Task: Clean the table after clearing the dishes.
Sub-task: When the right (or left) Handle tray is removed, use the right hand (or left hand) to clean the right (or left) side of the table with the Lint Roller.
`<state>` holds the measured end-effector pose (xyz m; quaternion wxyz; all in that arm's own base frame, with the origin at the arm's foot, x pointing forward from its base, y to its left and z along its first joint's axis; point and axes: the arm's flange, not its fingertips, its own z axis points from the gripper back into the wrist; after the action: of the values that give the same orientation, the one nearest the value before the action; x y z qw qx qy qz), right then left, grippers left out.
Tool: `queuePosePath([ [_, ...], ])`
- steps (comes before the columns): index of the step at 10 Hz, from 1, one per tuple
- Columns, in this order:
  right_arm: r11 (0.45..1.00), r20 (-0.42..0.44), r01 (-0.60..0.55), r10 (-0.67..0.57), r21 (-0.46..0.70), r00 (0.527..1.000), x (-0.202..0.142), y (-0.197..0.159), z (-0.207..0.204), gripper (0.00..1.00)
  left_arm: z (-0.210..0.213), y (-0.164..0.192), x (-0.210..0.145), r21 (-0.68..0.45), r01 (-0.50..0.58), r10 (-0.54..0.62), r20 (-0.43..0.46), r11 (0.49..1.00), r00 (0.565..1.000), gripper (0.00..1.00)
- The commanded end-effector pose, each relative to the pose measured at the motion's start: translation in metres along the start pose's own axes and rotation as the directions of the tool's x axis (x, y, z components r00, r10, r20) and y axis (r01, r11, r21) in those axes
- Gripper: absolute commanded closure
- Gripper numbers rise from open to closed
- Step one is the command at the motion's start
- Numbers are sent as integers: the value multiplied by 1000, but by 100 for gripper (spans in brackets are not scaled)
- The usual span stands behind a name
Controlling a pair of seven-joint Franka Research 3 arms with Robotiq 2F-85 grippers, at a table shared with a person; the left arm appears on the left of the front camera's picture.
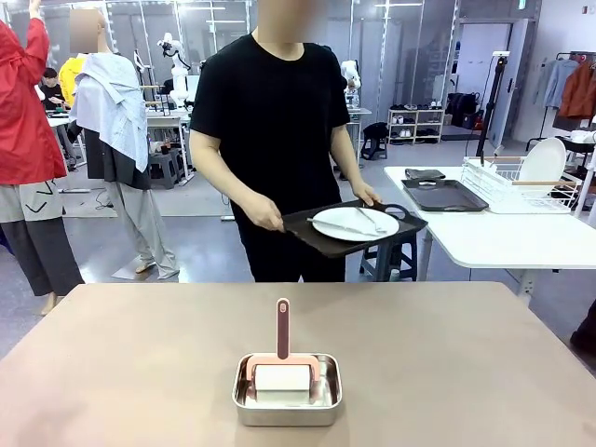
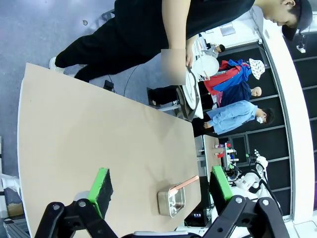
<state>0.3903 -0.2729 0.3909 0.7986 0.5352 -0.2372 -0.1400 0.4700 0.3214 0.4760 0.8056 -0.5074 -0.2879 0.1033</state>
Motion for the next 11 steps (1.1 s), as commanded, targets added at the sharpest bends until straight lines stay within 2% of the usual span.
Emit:
queuePosePath([
  [1,1000,2,-3,3,9,1000,-3,2,1,0,1,-1,-1,5,8,-8,-2,1000,1000,0],
  [5,1000,0,0,0,0,1000,0,0,0,0,1,-1,-1,5,8,-8,-2,1000,1000,0],
  [6,991,-12,-131,130,-33,991,14,49,-18,0,1,-1,-1,5,8,-8,-2,1000,1000,0],
  [7,962,-76,-272,270,-15,960,23,110,-50,0,1,-1,-1,5,8,-8,-2,1000,1000,0],
  [8,916,-159,-400,393,-13,905,28,169,-92,0,1,-1,-1,5,8,-8,-2,1000,1000,0],
  [9,838,-268,-545,526,3,807,17,229,-148,0,1,-1,-1,5,8,-8,-2,1000,1000,0],
  [11,704,-460,-707,653,76,601,-42,292,-244,0,1,-1,-1,5,8,-8,-2,1000,1000,0],
])
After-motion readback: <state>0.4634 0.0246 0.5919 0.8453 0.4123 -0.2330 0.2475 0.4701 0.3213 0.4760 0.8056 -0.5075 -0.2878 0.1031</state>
